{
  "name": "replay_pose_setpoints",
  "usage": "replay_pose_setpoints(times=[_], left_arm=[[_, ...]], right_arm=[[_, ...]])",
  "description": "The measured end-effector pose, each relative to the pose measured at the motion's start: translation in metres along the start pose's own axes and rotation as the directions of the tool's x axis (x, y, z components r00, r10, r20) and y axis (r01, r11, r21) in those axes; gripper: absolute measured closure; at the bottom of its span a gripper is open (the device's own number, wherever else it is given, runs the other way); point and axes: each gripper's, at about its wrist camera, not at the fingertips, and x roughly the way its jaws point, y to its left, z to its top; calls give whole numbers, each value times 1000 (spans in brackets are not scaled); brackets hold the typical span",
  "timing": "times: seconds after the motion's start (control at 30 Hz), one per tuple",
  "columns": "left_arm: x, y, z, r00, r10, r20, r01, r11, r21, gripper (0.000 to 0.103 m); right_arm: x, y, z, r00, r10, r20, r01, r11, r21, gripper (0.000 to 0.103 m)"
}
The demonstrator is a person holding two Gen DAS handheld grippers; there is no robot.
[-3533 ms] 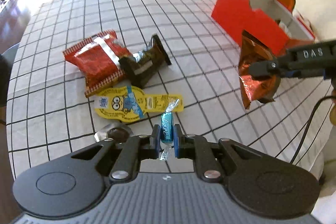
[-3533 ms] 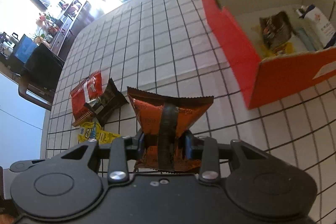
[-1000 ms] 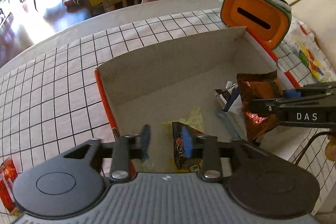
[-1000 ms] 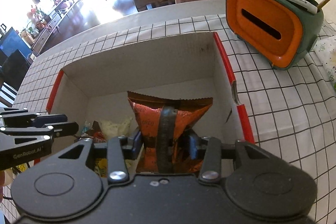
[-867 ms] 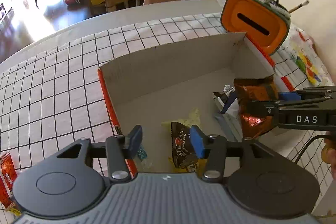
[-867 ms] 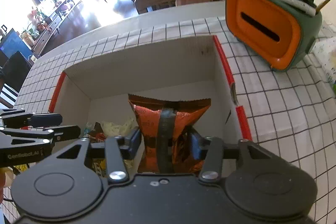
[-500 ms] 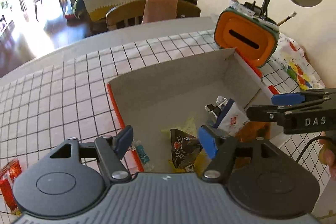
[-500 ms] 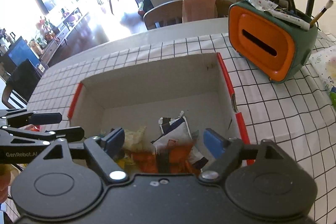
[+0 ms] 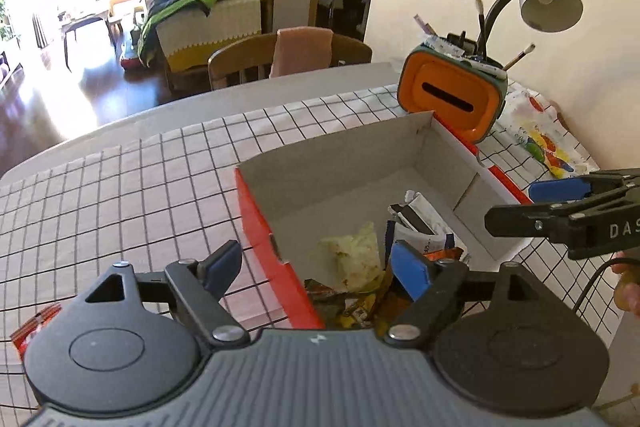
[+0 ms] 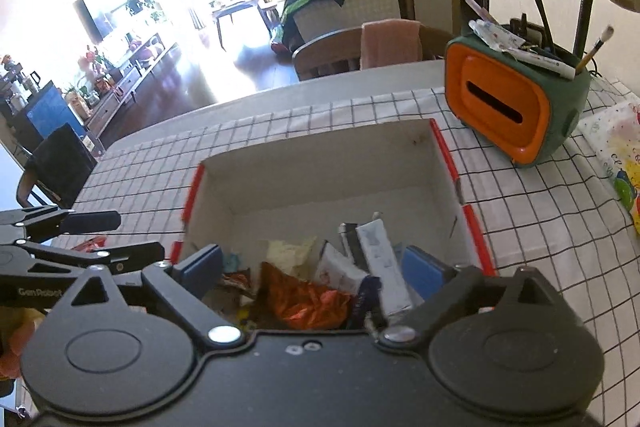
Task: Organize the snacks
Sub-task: 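Move both tools back toward the remaining red and black packets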
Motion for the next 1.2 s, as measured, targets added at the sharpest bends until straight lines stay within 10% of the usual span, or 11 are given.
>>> replay_pose_setpoints(times=[1.2], left_arm=[[-128,174,-118,992,99,75,-89,989,-120,9]], right_arm=[[28,201,-52,998,67,-11,-67,982,-174,0]])
